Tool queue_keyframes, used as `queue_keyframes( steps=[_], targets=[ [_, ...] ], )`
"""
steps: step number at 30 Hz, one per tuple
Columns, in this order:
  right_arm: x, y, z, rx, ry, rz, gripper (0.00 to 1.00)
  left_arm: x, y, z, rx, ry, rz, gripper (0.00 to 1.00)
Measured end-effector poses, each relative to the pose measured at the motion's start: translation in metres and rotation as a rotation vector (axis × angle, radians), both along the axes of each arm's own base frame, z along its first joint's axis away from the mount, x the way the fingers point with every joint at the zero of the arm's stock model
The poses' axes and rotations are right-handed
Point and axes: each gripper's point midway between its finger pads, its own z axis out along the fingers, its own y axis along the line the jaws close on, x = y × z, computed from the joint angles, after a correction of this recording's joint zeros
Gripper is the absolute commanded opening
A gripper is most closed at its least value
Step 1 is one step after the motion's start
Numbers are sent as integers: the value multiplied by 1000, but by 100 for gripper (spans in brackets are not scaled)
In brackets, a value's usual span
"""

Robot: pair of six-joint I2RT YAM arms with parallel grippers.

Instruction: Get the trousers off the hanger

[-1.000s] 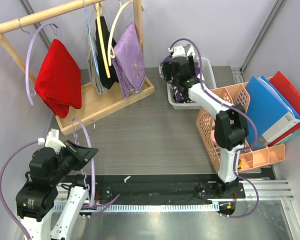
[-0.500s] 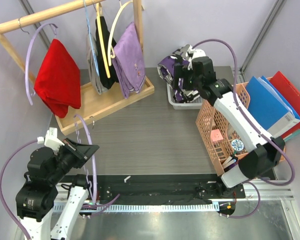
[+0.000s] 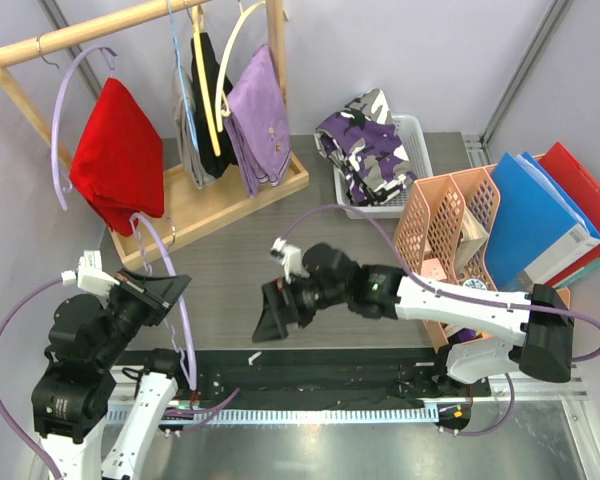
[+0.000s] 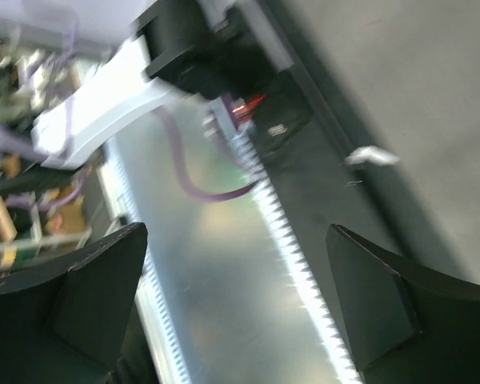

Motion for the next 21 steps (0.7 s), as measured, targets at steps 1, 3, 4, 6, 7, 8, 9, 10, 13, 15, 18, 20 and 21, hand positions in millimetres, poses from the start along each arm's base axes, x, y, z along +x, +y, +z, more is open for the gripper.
queue_keyframes(
  steps=[1, 3, 4, 6, 7, 8, 9, 10, 13, 15, 18, 20, 21],
  targets=[
    [-15, 6, 2, 17, 6, 32, 100, 1, 1, 1, 1, -6, 8, 0],
    [-42, 19, 13, 65, -14, 82, 100, 3, 4, 3, -3, -19, 30, 0],
    [-55, 25, 20, 93, -29, 106, 100, 3, 5, 3, -6, -23, 38, 0],
    [-74, 36, 34, 149, -74, 123, 95, 3, 8, 4, -17, -27, 59, 0],
    [-81, 42, 40, 174, -101, 120, 93, 3, 9, 4, -25, -29, 69, 0],
    [-87, 46, 45, 192, -123, 115, 91, 3, 10, 4, -32, -31, 78, 0],
    [-90, 52, 52, 209, -161, 95, 86, 2, 12, 5, -40, -35, 91, 0],
    [-92, 59, 59, 225, -205, 65, 85, 2, 14, 6, -54, -43, 107, 0],
    [-93, 79, 78, 247, -339, -24, 81, -3, 18, 10, -88, -68, 136, 0],
    [-93, 92, 90, 253, -436, -89, 77, -5, 19, 14, -112, -80, 148, 0],
    [-93, 110, 99, 231, -553, -166, 70, -6, 21, 15, -134, -82, 167, 0],
    [-93, 118, 98, 208, -613, -196, 64, -5, 23, 16, -145, -82, 181, 0],
    [-92, 122, 95, 190, -639, -210, 59, -5, 23, 16, -150, -82, 186, 0]
  ],
)
